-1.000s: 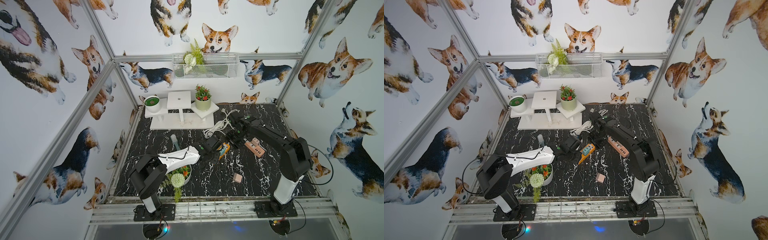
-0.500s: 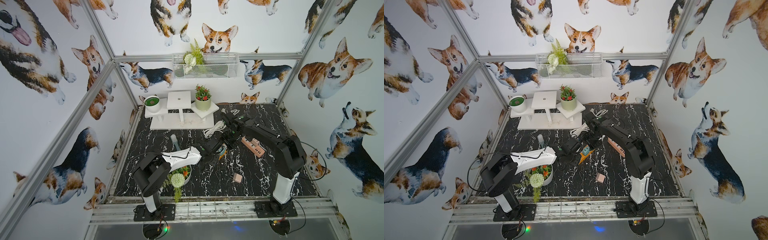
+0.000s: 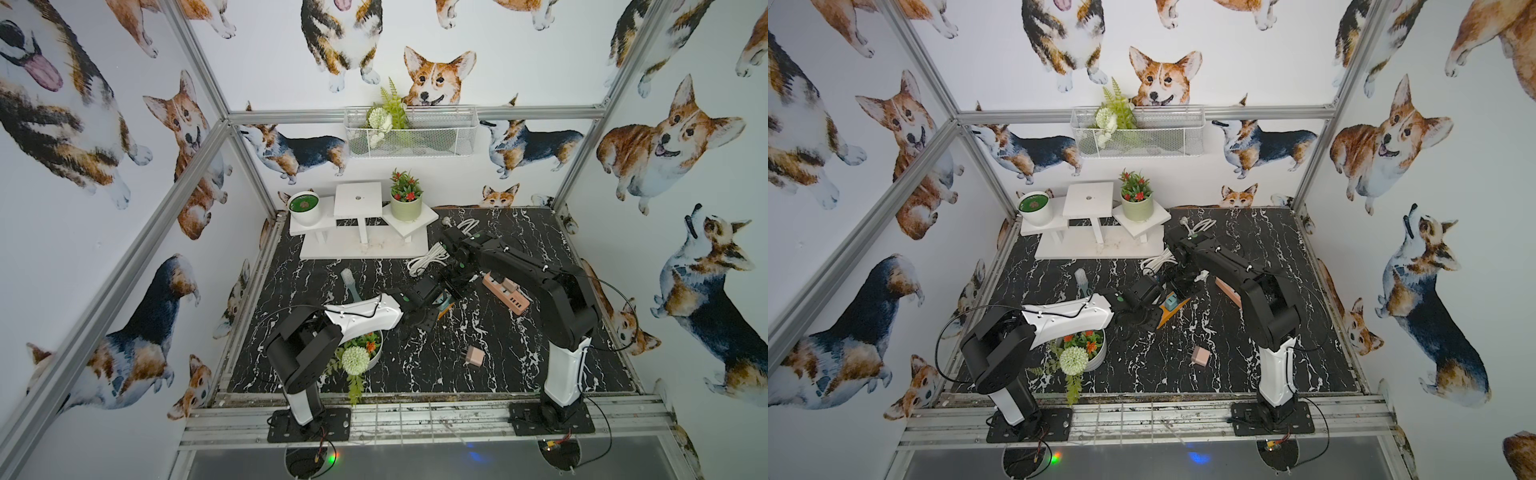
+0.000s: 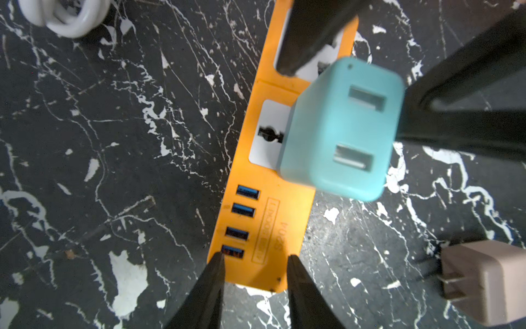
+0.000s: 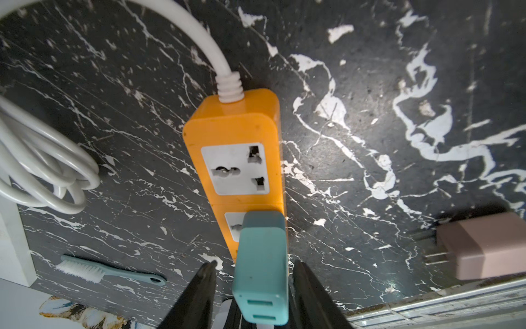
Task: Pull the plug off the socket
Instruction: Remove the plug from the socket.
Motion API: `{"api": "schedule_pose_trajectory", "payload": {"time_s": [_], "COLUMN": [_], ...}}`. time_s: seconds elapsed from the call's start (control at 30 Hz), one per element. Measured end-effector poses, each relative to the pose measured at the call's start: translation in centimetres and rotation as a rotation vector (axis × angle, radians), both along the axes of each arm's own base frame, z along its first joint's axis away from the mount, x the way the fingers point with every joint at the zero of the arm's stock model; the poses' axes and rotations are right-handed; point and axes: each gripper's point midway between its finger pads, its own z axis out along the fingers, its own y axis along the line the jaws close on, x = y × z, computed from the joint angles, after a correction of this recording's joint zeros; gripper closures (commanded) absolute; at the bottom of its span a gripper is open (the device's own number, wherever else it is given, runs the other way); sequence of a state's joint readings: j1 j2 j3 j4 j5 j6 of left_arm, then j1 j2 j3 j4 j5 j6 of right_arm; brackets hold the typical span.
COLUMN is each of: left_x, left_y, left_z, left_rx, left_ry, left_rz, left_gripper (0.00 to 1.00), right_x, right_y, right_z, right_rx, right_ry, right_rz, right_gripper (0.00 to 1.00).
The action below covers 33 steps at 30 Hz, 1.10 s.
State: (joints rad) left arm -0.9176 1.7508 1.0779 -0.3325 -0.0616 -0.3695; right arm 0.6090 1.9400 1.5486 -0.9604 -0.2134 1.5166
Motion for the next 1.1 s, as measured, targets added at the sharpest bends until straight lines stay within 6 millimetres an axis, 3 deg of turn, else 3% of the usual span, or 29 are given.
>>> {"api": "schedule_pose_trajectory", "payload": {"time_s": [0.27, 0.43, 0.77, 0.93, 1.1], "left_x": [0.0, -0.2, -0.2, -0.2, -0.2], "left_y": [0.4, 0.7, 0.8, 0.8, 0.8], "left_z": [-0.1, -0.3, -0.4, -0.4, -0.4], "left_rx": [0.022, 0.031, 0.028, 0.027, 0.025], "left_ry": [0.001, 0.014, 0.022, 0.022, 0.020], "left_rz": [0.008, 0.018, 0.038, 0.039, 0.039], "left_gripper": [0.62, 0.62, 0.62, 0.62, 0.63], "right_x": [-0.1, -0.2, -0.7, -0.7, -0.7], "right_y": [0.4, 0.7, 0.5, 0.5, 0.6], "right_z": [-1.0, -1.6, -1.8, -1.7, -1.6], "right_rx": [-0.011, -0.017, -0.034, -0.035, -0.034], "right_ry": [0.005, 0.011, 0.013, 0.007, 0.009], "right_rz": [-0.004, -0.010, -0.006, -0.008, -0.021], "right_gripper": [0.52, 0.59, 0.92, 1.00, 1.00]}}
